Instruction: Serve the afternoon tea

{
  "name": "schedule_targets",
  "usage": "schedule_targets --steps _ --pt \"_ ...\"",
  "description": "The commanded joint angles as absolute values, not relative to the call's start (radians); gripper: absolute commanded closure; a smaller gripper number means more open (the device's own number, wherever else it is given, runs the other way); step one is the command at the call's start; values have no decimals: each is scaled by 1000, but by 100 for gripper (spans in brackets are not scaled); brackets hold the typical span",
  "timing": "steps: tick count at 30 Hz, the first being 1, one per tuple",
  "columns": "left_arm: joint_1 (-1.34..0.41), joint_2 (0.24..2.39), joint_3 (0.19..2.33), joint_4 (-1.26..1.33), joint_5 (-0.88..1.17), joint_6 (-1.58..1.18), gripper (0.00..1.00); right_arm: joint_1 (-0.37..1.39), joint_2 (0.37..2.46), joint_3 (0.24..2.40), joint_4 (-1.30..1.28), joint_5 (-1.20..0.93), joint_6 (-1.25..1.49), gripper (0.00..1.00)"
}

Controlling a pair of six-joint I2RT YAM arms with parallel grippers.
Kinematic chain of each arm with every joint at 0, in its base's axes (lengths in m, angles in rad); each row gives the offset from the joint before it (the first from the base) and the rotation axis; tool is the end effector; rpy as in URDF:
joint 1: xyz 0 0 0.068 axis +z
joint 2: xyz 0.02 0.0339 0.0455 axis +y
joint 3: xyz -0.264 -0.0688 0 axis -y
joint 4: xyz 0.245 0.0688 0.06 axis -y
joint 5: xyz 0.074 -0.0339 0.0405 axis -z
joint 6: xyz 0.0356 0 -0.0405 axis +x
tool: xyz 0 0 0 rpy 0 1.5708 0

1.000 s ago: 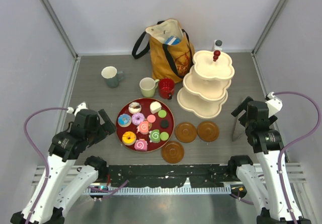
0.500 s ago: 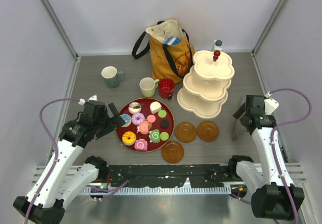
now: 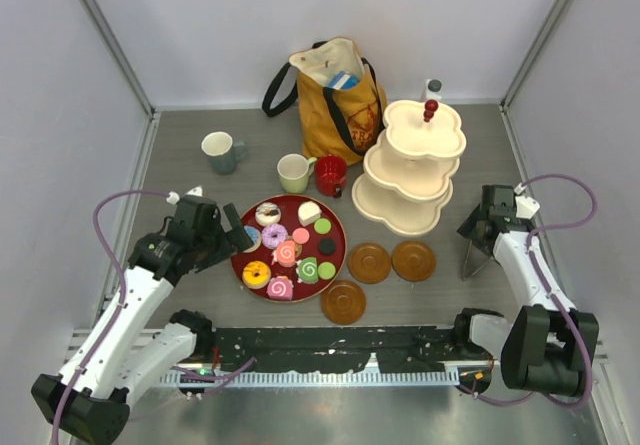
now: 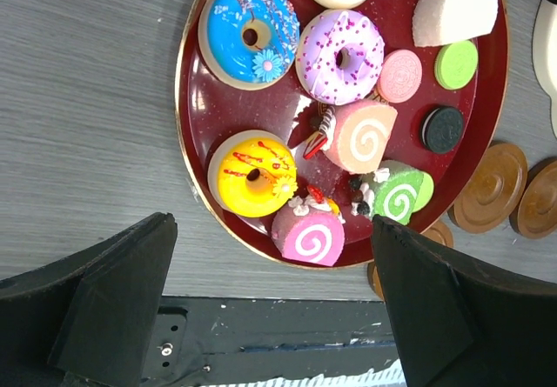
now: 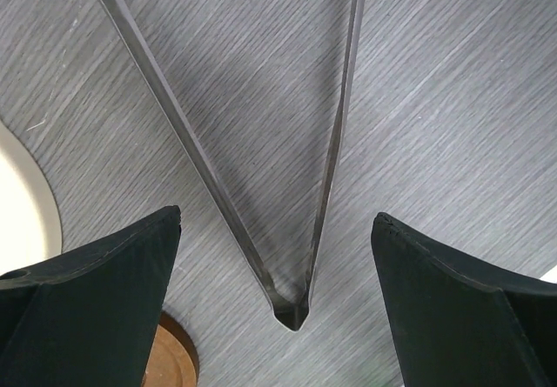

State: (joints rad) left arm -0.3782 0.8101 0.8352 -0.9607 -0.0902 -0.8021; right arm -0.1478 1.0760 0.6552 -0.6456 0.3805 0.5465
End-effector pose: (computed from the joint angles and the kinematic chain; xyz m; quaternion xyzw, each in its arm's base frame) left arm 0.1372 -0.0511 0.2828 -0.2134 0.9248 -0.1380 0.2830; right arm 0.1904 -0.0417 0.2068 0.3679 0.8781 -0.1310 0.2764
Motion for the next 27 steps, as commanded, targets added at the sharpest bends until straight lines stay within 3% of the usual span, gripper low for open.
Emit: schedule_targets --steps 1,18,27 --pt "-376 816 854 -911 -121 -761 0 -153 1118 640 -546 411 572 5" --pt "-374 874 885 -910 -158 -726 0 -241 1273 684 -580 367 631 5" --pt "-374 877 907 -923 -153 -719 0 -252 1140 735 -666 417 601 5"
